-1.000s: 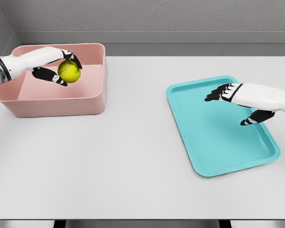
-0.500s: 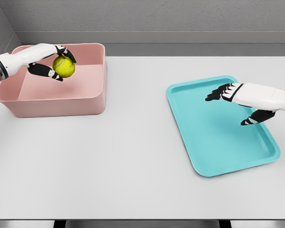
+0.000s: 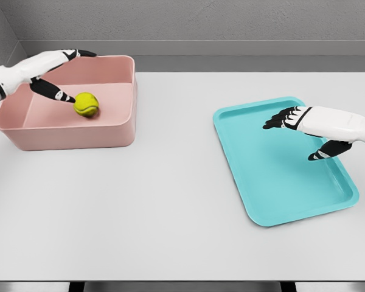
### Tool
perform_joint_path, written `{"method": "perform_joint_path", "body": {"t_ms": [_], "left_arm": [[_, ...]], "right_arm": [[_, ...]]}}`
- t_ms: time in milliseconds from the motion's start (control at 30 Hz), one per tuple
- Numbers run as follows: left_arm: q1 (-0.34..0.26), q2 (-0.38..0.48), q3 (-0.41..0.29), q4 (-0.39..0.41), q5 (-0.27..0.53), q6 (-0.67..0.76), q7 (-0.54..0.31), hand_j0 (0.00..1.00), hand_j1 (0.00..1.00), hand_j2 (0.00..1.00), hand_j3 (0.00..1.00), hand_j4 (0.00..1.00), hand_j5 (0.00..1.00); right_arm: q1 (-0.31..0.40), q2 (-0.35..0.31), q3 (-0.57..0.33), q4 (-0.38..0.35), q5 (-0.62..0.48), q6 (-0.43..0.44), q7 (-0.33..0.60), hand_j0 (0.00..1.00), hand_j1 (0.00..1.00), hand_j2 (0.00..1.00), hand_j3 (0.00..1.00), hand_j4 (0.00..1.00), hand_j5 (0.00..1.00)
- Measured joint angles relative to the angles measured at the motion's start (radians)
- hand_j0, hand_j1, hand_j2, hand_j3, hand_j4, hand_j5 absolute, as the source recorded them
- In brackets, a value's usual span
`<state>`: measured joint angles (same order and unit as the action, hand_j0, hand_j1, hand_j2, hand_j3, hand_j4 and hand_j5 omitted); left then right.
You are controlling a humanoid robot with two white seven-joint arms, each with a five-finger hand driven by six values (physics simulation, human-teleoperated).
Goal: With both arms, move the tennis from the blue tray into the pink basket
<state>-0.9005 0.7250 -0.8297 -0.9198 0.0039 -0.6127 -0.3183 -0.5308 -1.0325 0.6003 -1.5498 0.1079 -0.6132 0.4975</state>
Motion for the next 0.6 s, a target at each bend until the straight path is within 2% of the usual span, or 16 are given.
{"method": "perform_joint_path", "body": {"t_ms": [67, 100, 333, 433, 600], "left_arm": [[0.055, 0.004, 0.029, -0.033, 0.001, 0.0, 0.007, 1.0, 1.0, 1.0, 1.0, 1.0, 1.0], [0.064, 0.006, 0.05, -0.052, 0.001, 0.0, 0.01, 1.0, 1.0, 1.0, 1.0, 1.0, 1.0], [0.069, 0.026, 0.11, -0.138, 0.005, 0.0, 0.018, 1.0, 1.0, 1.0, 1.0, 1.0, 1.0], [0.094, 0.047, 0.12, -0.172, 0.005, 0.0, 0.018, 1.0, 1.0, 1.0, 1.0, 1.0, 1.0], [0.195, 0.116, 0.151, -0.275, 0.021, 0.0, 0.02, 1.0, 1.0, 1.0, 1.0, 1.0, 1.0]], "right_arm": [[0.0, 0.001, 0.0, 0.002, 0.0, 0.0, 0.0, 1.0, 1.0, 1.0, 1.0, 1.0, 1.0], [0.0, 0.001, 0.0, 0.004, 0.0, 0.0, 0.0, 1.0, 1.0, 1.0, 1.0, 1.0, 1.0], [0.0, 0.003, 0.0, 0.009, 0.0, 0.0, 0.0, 1.0, 1.0, 1.0, 1.0, 1.0, 1.0], [0.0, 0.003, 0.0, 0.01, 0.0, 0.0, 0.0, 1.0, 1.0, 1.0, 1.0, 1.0, 1.0], [0.0, 0.008, 0.0, 0.01, 0.0, 0.0, 0.0, 1.0, 1.0, 1.0, 1.0, 1.0, 1.0]]}}
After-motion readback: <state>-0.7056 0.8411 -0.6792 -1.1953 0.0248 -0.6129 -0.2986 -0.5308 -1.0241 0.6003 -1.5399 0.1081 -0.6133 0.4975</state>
